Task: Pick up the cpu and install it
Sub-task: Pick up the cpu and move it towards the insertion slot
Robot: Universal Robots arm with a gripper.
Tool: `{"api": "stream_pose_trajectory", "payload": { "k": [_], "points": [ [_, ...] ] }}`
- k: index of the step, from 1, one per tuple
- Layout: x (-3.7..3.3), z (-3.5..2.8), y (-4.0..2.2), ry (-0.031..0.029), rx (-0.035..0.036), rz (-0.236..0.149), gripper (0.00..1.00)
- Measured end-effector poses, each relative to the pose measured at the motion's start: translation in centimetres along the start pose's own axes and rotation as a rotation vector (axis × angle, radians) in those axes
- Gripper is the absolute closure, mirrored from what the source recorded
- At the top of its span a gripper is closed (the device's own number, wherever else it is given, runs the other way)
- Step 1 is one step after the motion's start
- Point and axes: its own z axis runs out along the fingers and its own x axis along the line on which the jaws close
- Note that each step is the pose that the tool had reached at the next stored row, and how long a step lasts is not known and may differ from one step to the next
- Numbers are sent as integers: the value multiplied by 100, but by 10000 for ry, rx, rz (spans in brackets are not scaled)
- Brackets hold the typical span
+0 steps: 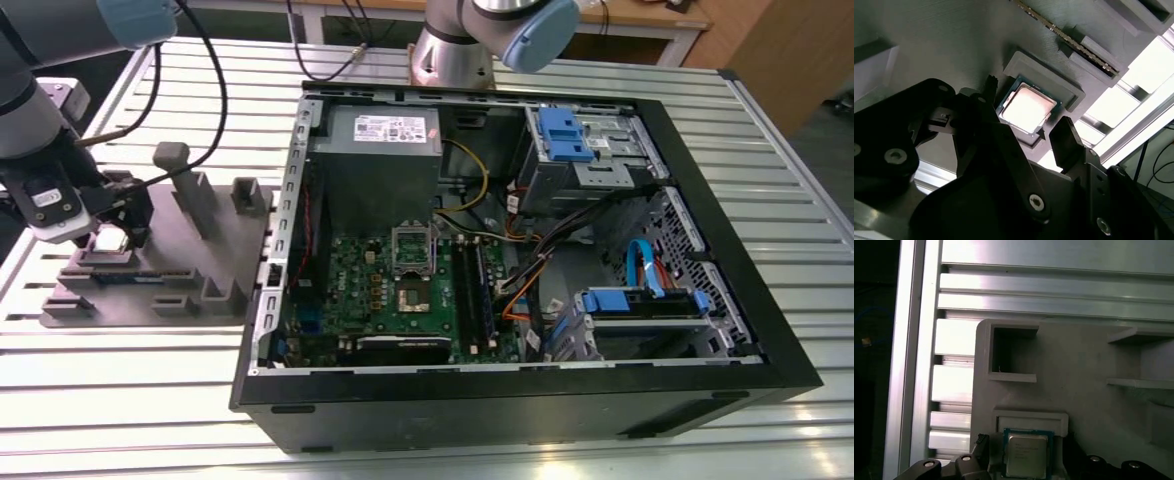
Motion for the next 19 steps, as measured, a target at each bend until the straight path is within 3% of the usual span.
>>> {"api": "stream_pose_trajectory", "payload": {
  "k": [19],
  "points": [
    [2,1,-27,-2,17,16,32]
  ]
}}
